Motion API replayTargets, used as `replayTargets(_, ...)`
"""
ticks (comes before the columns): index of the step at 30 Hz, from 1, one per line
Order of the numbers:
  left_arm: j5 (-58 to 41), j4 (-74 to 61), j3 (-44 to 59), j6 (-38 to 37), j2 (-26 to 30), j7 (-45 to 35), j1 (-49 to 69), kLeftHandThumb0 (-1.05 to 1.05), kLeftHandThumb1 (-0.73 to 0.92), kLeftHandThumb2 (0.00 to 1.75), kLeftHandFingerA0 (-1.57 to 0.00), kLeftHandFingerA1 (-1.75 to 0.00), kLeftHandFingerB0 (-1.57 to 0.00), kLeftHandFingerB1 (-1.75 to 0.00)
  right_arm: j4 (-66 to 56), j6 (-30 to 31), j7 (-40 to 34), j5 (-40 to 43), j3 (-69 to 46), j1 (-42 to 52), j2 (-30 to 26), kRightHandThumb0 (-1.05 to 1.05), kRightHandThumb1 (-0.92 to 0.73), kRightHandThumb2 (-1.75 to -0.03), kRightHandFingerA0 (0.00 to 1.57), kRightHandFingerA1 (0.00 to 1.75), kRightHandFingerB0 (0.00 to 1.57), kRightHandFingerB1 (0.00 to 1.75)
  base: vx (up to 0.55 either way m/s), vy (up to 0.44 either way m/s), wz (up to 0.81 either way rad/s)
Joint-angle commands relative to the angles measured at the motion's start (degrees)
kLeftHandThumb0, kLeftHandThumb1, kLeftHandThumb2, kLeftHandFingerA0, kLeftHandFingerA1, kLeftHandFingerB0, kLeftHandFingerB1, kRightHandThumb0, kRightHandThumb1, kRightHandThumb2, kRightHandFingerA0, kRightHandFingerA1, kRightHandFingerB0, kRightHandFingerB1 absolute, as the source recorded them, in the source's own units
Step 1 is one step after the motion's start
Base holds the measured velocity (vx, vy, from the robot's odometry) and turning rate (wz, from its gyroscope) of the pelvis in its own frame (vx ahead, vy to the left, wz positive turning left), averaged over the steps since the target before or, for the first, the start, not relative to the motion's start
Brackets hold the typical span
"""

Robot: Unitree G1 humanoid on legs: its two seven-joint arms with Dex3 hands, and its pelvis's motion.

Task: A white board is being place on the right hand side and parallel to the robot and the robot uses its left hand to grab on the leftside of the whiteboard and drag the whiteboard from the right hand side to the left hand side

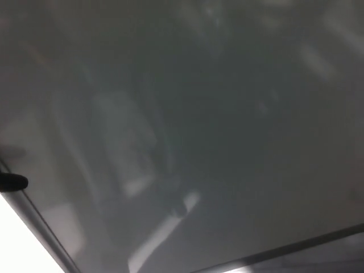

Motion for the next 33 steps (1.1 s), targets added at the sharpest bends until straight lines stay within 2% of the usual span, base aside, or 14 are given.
replayTargets(1,-1.24,0.46,-0.28,7.38,4.54,-14.74,0.56,-0.03,0.72,0.61,-0.77,-0.93,-0.82,-0.68,-0.03,-0.71,-0.81,-0.24,0.18,0.18,-0.83,-0.53,-0.78,-0.82,0.78,0.99,0.26,0.66,0.00,0.000,0.00)
replayTargets(6,-1.80,-0.46,0.39,6.00,6.07,-15.94,2.85,0.04,0.73,0.61,-0.76,-0.85,-0.78,-0.72,-0.10,-0.50,-0.94,-0.46,0.35,-0.09,-0.91,-0.56,-0.80,-0.81,0.76,1.00,0.25,0.67,0.00,0.000,0.00)
replayTargets(7,-2.21,-1.52,0.78,5.90,6.77,-15.91,4.24,0.01,0.73,0.63,-0.73,-0.91,-0.77,-0.75,-0.13,-0.46,-1.10,-0.61,0.43,-0.32,-1.00,-0.53,-0.64,-1.12,0.75,0.94,0.28,0.66,0.00,0.000,0.00)
replayTargets(10,-3.16,-4.70,1.72,3.47,7.93,-15.98,7.70,0.07,0.69,0.62,-0.71,-0.99,-0.76,-0.77,-0.24,-0.30,-0.98,-0.35,0.32,-0.63,-1.02,-0.53,-0.77,-0.83,0.73,1.00,0.25,0.67,0.00,0.000,0.00)
replayTargets(13,-3.39,-6.73,2.13,3.24,8.83,-15.66,9.85,0.03,0.77,0.67,-0.66,-0.99,-0.75,-0.81,-0.51,-0.16,-1.25,-0.56,0.48,-0.51,-1.12,-0.53,-0.80,-0.81,0.76,0.98,0.26,0.65,0.00,0.000,0.00)
replayTargets(14,-3.45,-7.92,2.44,3.97,10.04,-15.23,11.69,0.05,0.80,0.68,-0.65,-1.03,-0.73,-0.84,-0.90,-0.10,-1.78,-1.05,0.79,-0.19,-1.28,-0.52,-0.65,-1.13,0.76,0.92,0.27,0.64,0.00,0.000,0.00)
replayTargets(26,-3.40,-8.35,1.81,-2.49,13.48,-18.19,14.29,0.10,0.81,0.63,-0.66,-1.06,-0.69,-0.77,-0.65,-0.49,-1.36,-0.53,1.03,-0.02,-1.11,-0.55,-0.66,-1.13,0.75,0.93,0.26,0.64,0.00,0.000,0.00)
replayTargets(27,-3.38,-8.39,1.75,-2.35,13.64,-17.98,14.39,0.09,0.81,0.63,-0.67,-1.02,-0.69,-0.75,-0.54,-0.29,-1.19,-0.38,0.95,-0.08,-1.07,-0.54,-0.80,-0.80,0.72,0.97,0.25,0.63,0.00,0.000,0.00)
replayTargets(28,-3.42,-8.33,1.70,-0.83,13.85,-17.47,14.44,0.08,0.83,0.64,-0.66,-0.98,-0.65,-0.72,-0.41,0.00,-1.24,-0.33,0.90,-0.17,-1.04,-0.55,-0.66,-1.12,0.76,0.92,0.27,0.64,0.00,0.000,0.00)
replayTargets(29,-3.81,-7.93,1.81,1.20,13.86,-17.51,14.28,0.08,0.83,0.64,-0.66,-0.98,-0.65,-0.72,-0.42,-0.04,-1.36,-0.36,0.90,-0.17,-1.00,-0.55,-0.66,-1.12,0.76,0.92,0.27,0.64,0.00,0.000,0.00)
replayTargets(30,-3.38,-8.32,1.76,2.30,14.30,-15.79,14.93,-0.09,0.54,0.94,-0.32,-0.59,-0.22,-0.52,-0.49,-0.04,-1.51,-0.44,0.94,-0.15,-0.98,-0.52,-0.65,-1.13,0.76,0.92,0.27,0.64,0.00,0.000,0.00)
replayTargets(31,-3.29,-8.13,1.73,2.76,14.54,-15.47,15.19,-0.08,0.71,0.62,-0.13,-0.33,-0.07,-0.22,-0.45,-0.21,-1.82,-0.67,1.05,-0.18,-1.00,-0.52,-0.64,-1.13,0.76,0.92,0.27,0.64,0.00,0.000,0.00)
replayTargets(32,-3.46,-7.61,1.69,2.74,14.64,-16.12,15.17,-0.08,0.71,0.62,-0.13,-0.33,-0.07,-0.22,-0.33,-0.46,-2.18,-0.96,1.18,-0.24,-1.04,-0.52,-0.64,-1.13,0.76,0.92,0.27,0.64,0.00,0.000,0.00)
replayTargets(33,-3.84,-7.17,2.02,3.45,14.59,-16.07,15.20,-0.08,0.61,0.75,-0.09,-0.39,0.00,-0.13,-0.52,-0.08,-1.90,-0.64,1.03,-0.20,-0.95,-0.53,-0.79,-0.80,0.74,0.99,0.26,0.65,0.00,0.000,0.00)
